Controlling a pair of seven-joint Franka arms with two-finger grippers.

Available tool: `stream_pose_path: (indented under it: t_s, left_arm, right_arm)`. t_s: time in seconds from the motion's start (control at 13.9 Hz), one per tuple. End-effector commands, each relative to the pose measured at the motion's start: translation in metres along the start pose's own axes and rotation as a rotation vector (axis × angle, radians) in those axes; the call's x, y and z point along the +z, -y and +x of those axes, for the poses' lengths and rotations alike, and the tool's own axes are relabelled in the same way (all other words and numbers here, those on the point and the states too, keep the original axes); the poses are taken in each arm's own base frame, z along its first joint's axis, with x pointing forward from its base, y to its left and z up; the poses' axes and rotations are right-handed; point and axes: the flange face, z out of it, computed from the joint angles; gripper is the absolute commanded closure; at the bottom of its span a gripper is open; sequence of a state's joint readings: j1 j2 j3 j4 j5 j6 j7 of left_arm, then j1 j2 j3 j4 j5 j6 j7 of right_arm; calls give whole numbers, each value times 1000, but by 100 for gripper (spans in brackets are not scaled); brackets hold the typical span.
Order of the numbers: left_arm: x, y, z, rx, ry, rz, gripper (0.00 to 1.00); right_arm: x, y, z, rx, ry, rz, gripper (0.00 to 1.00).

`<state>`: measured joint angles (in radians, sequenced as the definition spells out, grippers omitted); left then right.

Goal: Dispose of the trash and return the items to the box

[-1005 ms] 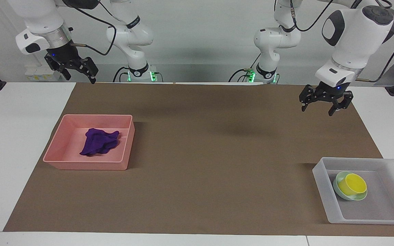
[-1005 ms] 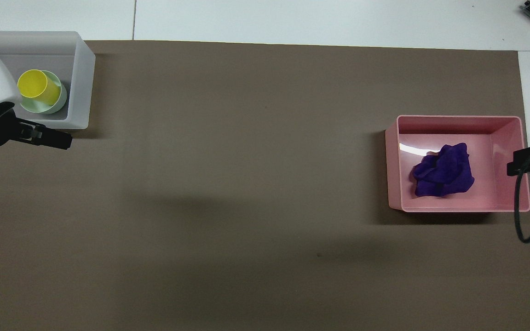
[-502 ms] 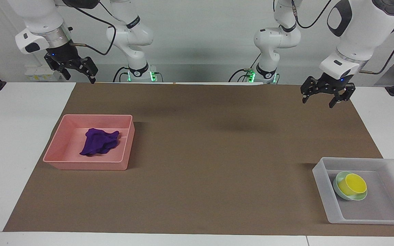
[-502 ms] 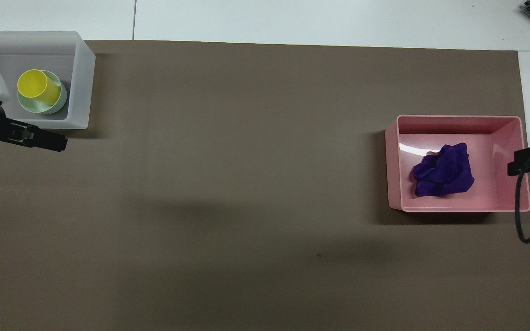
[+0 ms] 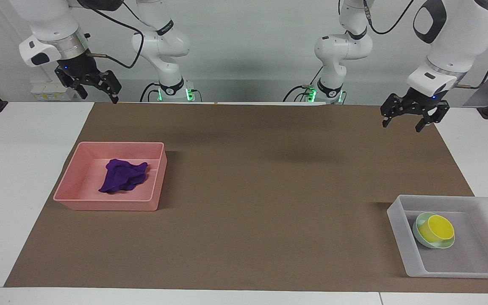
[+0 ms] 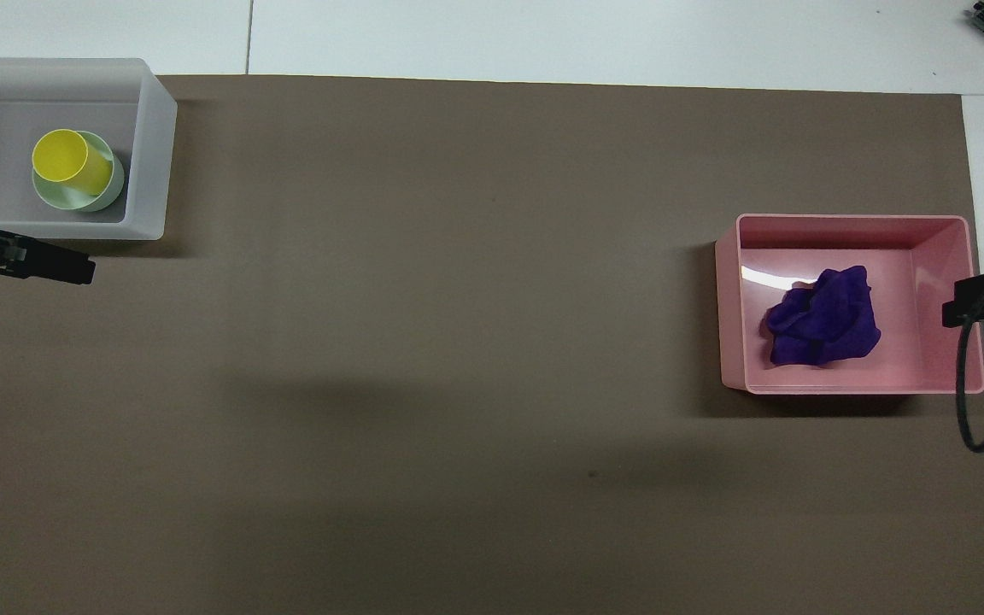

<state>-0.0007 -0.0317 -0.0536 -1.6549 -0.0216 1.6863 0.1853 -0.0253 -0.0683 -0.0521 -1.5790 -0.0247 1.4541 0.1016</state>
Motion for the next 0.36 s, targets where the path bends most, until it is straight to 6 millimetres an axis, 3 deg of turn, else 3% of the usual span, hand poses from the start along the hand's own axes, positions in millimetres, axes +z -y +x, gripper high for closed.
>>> stream_pose_path:
  t_s: [0.0,0.29]
  left_arm:
    - [-6,-2,-6,-5,7,-4,0]
    - [-3,5,-6,-11,12,-5,0]
  right_arm:
    - [-2,-6,-3,-5,-3,9,0]
    - [-2,-6,-3,-5,-2,9,0]
